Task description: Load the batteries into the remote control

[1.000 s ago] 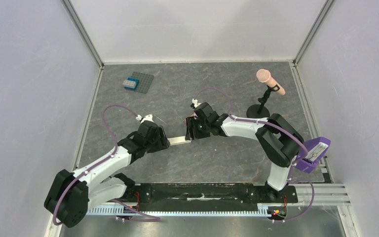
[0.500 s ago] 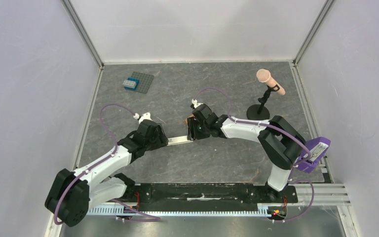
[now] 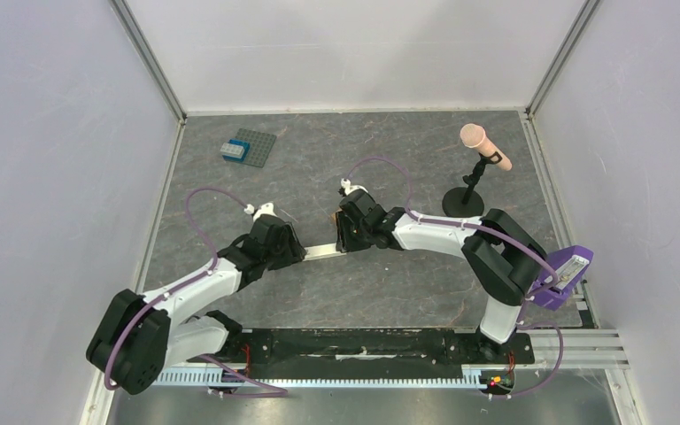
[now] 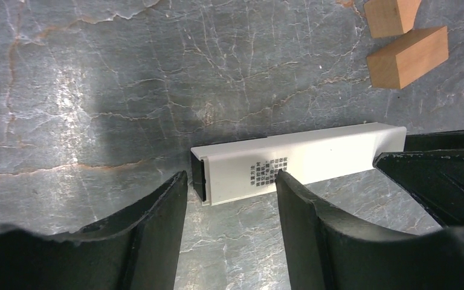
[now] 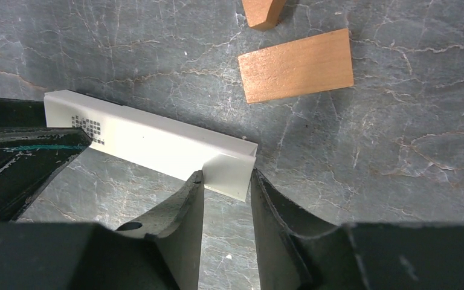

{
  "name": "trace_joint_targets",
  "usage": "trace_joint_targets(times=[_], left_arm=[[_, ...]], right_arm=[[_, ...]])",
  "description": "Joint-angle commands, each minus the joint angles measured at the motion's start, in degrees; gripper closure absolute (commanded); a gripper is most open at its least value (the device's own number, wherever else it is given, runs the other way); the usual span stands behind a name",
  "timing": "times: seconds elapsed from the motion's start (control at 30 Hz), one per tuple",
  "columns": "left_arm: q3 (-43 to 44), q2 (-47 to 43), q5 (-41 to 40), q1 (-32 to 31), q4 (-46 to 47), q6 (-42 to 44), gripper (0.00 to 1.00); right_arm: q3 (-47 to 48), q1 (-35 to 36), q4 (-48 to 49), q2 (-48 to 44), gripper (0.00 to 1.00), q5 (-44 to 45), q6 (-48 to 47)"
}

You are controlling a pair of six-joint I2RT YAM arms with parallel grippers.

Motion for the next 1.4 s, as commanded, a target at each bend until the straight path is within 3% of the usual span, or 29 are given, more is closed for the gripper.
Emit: trace_joint_targets(times=[0.0, 0.6, 0.97, 1.2, 1.37], left_arm=[[-1.65, 0.60, 1.69, 0.18, 4.68, -2.28, 0.40], [-4.53, 3.34, 10.16, 0.20, 13.07, -5.41, 0.61], [-0.45, 2.12, 5.86, 1.74, 7.12, -3.14, 0.62], [-2.23, 4.44, 12.25, 1.73, 14.69, -4.45, 0.80], [-3.97, 5.73, 15.63, 1.76, 19.63, -4.81, 0.83]], right_arm=[[-0.67, 0.79, -8.81, 4.19, 0.68, 4.83, -0.69], [-0.80, 3.69, -4.88, 6.28, 0.71, -1.07, 5.05], [-2.05, 1.49, -3.82, 1.37, 0.57, 1.20, 6.29], [-1.11, 1.68, -1.17, 2.35, 0.59, -3.32, 8.77], [-2.33, 2.55, 0.56, 2.90, 0.58, -3.30, 10.13]])
